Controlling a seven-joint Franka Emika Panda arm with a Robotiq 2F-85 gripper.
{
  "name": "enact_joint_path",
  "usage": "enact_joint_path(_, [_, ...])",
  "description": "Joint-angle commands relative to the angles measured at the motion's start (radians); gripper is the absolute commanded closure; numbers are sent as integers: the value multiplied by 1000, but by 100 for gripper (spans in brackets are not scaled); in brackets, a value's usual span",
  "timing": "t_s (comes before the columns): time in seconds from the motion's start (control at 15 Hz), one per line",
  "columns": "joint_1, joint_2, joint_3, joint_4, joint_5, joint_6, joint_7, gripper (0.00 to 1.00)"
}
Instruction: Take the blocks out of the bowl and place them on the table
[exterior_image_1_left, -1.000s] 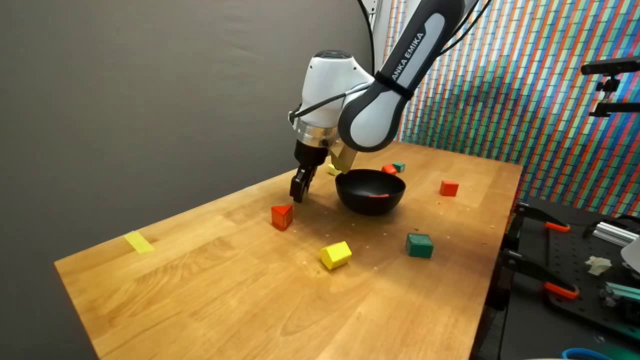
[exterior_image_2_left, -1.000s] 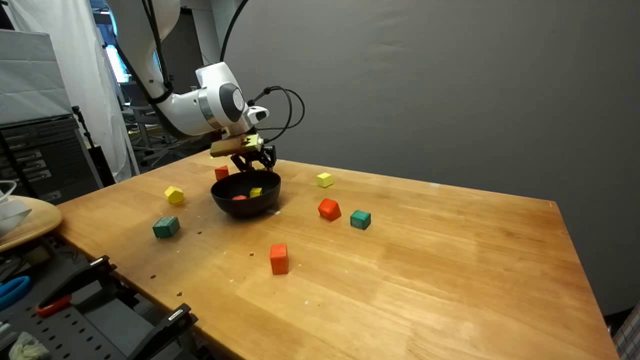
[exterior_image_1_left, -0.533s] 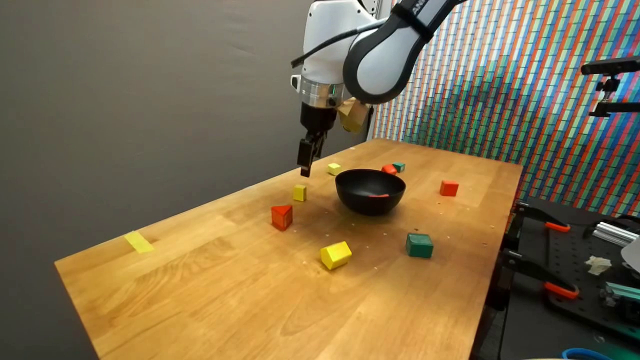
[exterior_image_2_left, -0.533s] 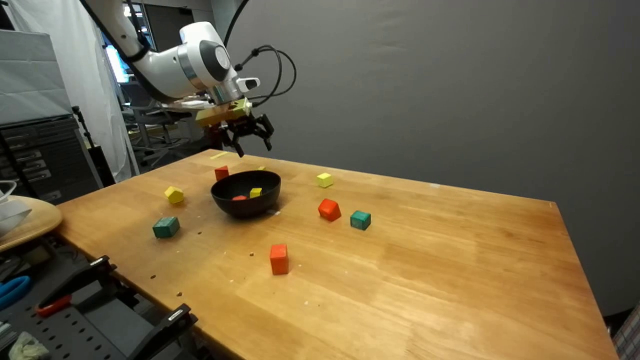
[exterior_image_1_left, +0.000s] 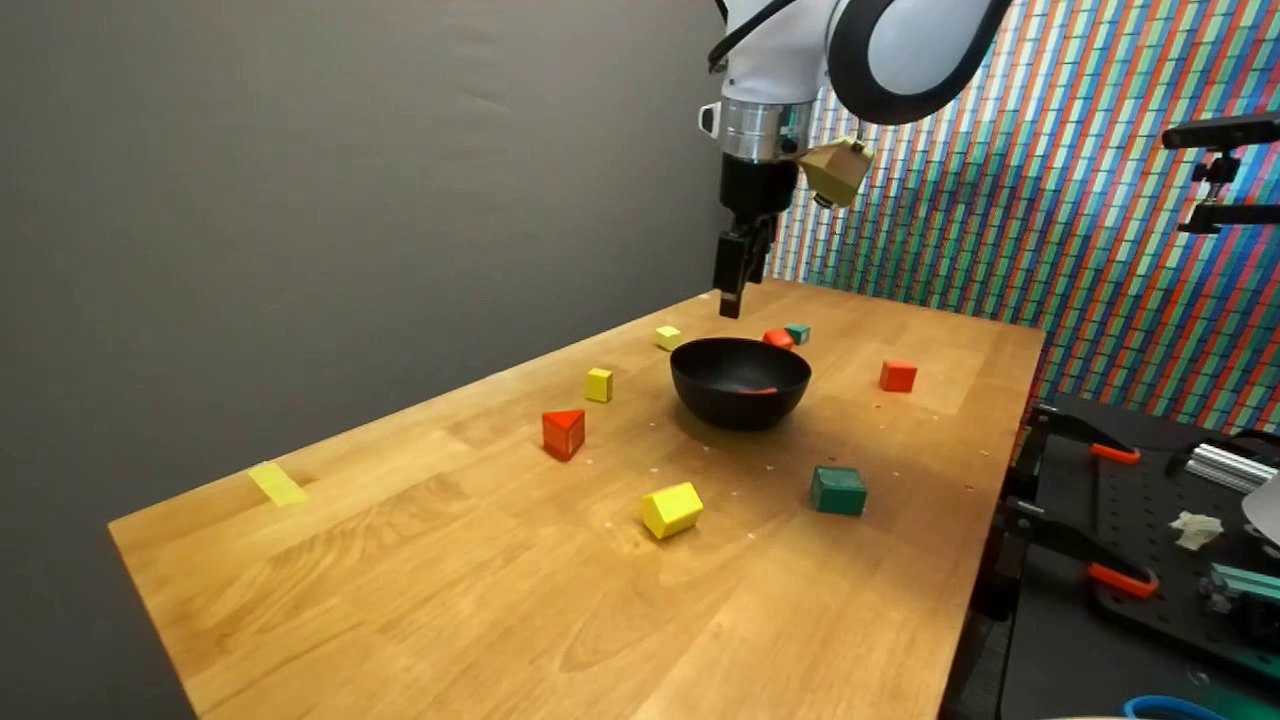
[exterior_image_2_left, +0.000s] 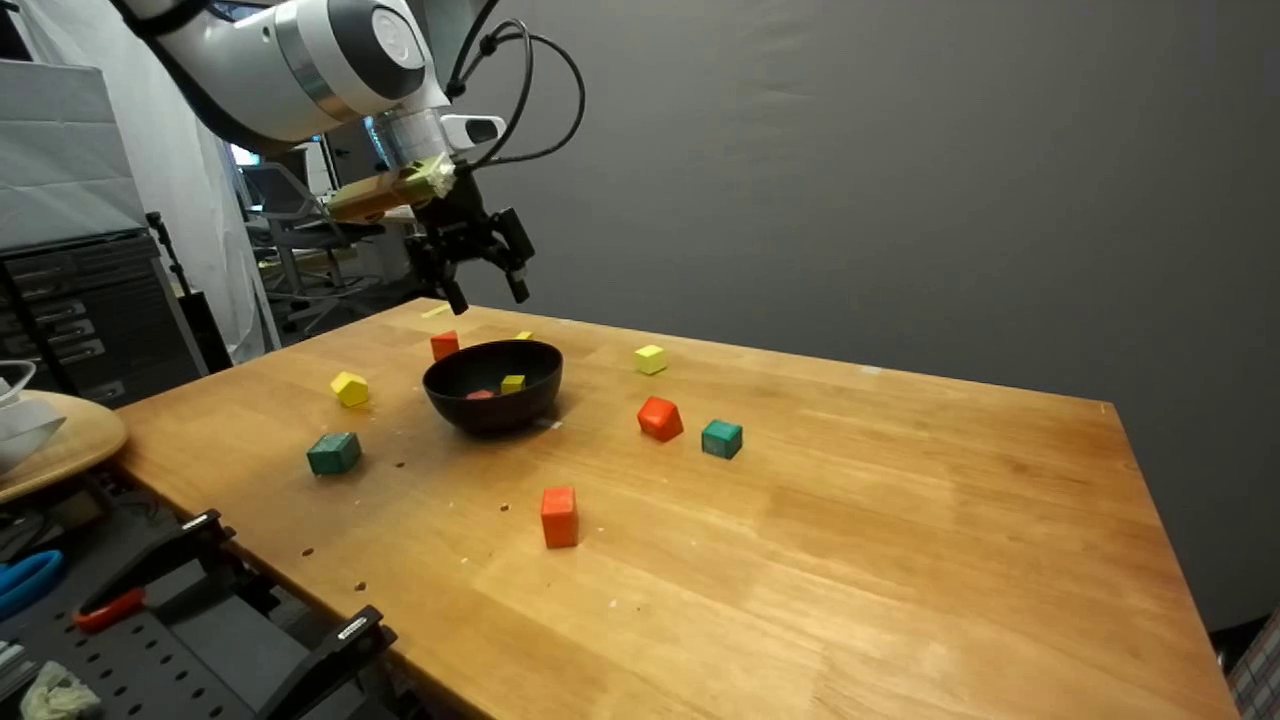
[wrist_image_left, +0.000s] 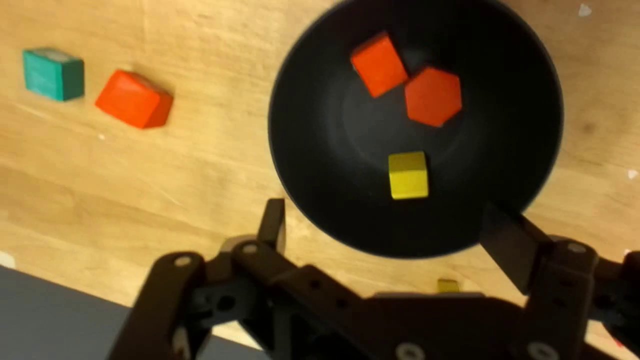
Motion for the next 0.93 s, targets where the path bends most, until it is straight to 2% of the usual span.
enact_joint_path(0.0, [-54,-15,38,-27,-8,3,5,0])
enact_joint_path(0.07, [-63,-22,37,-45,-7,10,4,0])
enact_joint_path(0.47, [-95,162,95,46,103,60,-119,0])
enact_joint_path(0.87, [-75,334,66,207,79,70,-130,0])
